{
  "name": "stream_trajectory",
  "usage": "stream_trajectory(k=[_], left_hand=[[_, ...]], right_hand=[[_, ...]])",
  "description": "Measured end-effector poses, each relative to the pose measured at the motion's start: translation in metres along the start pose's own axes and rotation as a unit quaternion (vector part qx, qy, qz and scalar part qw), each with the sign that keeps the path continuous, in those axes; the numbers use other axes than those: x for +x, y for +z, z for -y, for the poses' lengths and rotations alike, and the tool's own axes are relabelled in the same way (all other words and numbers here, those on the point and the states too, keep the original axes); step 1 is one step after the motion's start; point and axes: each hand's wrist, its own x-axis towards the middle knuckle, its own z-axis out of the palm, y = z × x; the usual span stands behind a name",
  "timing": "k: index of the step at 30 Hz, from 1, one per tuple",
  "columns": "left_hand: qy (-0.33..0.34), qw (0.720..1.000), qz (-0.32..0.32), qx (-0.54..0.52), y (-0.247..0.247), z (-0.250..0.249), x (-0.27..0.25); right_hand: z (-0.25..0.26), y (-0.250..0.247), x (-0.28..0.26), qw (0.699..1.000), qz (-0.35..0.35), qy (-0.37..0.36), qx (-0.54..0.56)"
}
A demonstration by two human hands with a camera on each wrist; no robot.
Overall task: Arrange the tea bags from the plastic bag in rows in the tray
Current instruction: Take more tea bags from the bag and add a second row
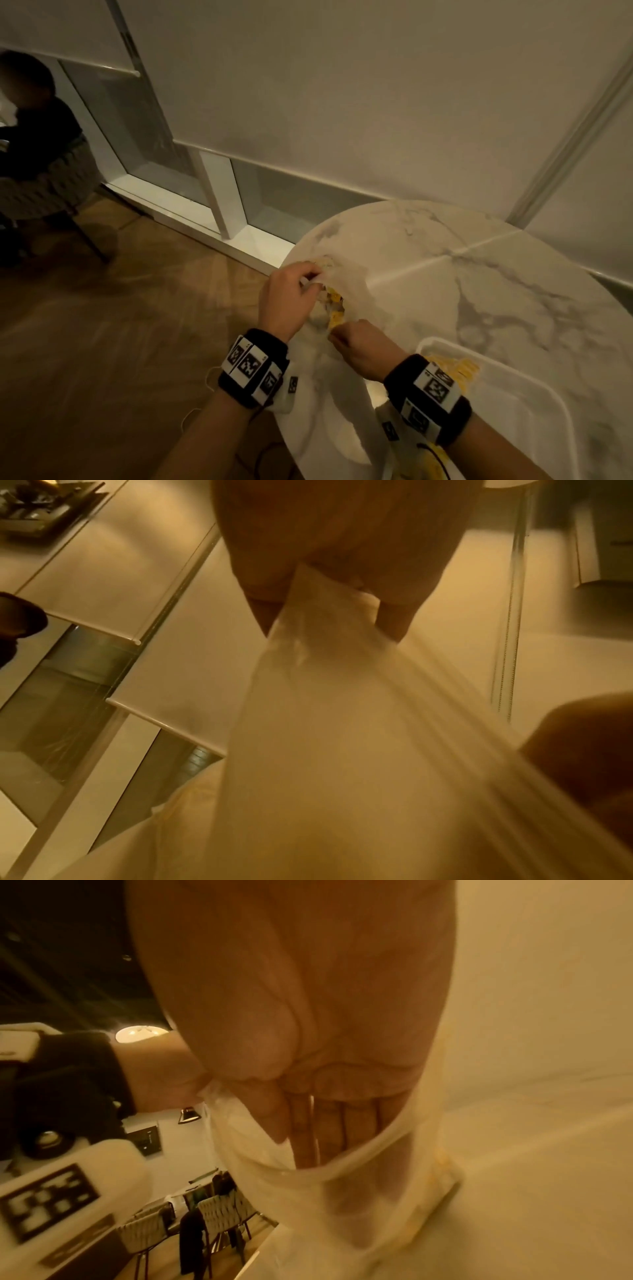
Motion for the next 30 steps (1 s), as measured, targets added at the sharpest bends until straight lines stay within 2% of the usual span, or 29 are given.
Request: stream_trajectory(k=[4, 12, 15, 19, 22, 24, 28, 30], left_hand=[[0.001, 0.999, 0.029, -0.017, -0.002, 0.003, 0.006], [-0.012, 0.994, 0.065, -0.084, -0.006, 0.004, 0.011], [-0.019, 0.992, 0.07, -0.103, -0.009, 0.008, 0.009], [-0.016, 0.99, 0.071, -0.119, -0.009, 0.012, 0.007], [-0.019, 0.989, 0.085, -0.12, -0.008, 0.015, 0.007], [-0.024, 0.988, 0.094, -0.12, -0.007, 0.016, 0.009], [-0.021, 0.987, 0.085, -0.132, -0.007, 0.019, 0.014], [-0.02, 0.986, 0.081, -0.147, -0.007, 0.02, 0.015]], right_hand=[[0.001, -0.012, 0.038, 0.997, -0.073, 0.03, -0.026], [0.025, 0.014, 0.093, 0.99, -0.038, 0.039, -0.13], [0.032, 0.013, 0.092, 0.994, -0.058, 0.036, -0.085], [0.032, 0.005, 0.091, 0.998, 0.037, 0.041, -0.004], [0.021, 0.0, 0.089, 0.996, 0.053, 0.061, 0.027], [0.018, 0.002, 0.092, 0.995, 0.044, 0.068, 0.061], [0.025, -0.003, 0.092, 0.987, -0.049, 0.044, 0.144], [0.026, -0.012, 0.092, 0.977, -0.036, 0.07, 0.199]])
